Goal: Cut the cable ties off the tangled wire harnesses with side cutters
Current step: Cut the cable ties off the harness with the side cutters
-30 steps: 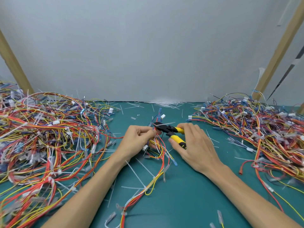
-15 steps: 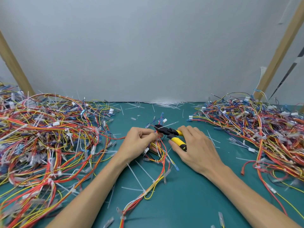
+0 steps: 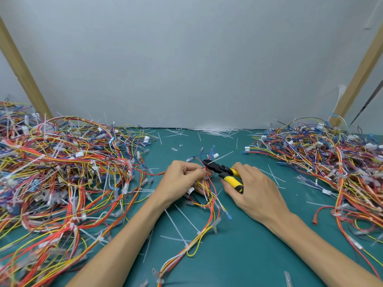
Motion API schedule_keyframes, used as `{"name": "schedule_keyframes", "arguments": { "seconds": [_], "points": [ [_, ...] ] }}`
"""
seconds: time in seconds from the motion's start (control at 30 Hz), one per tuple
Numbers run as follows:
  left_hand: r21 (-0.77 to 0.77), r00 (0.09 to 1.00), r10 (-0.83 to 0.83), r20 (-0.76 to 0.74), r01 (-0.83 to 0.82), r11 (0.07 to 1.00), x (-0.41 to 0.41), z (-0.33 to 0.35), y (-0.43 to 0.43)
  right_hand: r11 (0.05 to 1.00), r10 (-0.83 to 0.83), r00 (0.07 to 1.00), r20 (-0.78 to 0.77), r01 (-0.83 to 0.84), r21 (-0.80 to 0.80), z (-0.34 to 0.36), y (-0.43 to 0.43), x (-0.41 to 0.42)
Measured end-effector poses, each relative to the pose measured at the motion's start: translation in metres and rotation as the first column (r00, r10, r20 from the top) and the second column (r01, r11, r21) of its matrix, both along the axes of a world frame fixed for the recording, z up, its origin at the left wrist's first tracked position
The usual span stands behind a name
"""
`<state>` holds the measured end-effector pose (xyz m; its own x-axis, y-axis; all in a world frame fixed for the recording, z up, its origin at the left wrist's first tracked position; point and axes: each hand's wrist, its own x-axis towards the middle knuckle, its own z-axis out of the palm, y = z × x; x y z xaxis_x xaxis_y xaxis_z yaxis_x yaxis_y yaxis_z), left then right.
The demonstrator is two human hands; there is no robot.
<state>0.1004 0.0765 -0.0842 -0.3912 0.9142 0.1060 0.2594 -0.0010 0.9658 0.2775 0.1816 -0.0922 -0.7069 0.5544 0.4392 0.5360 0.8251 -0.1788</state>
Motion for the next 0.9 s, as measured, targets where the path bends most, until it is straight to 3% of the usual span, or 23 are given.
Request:
{"name": "schedule_keyframes", "arguments": {
  "seconds": [0.3,0.6,0.9],
  "points": [
    [-0.035,0.999,-0.04,-0.011,0.04,0.999,-0.0004,0.0003,0.0,1.0,-0.013,1.0,0.027,0.013,-0.006,0.0035,0.0038,0.0026],
    [-0.018,0.997,-0.083,-0.005,0.083,0.996,-0.0001,0.001,-0.0009,0.989,-0.06,0.998,-0.001,0.06,0.132,0.0045,0.0066,0.007],
    [-0.053,0.995,-0.096,-0.021,0.095,0.994,-0.001,0.0009,-0.0015,0.992,-0.062,0.998,-0.007,0.062,0.108,0.0058,0.0065,0.0076]
  ]
}}
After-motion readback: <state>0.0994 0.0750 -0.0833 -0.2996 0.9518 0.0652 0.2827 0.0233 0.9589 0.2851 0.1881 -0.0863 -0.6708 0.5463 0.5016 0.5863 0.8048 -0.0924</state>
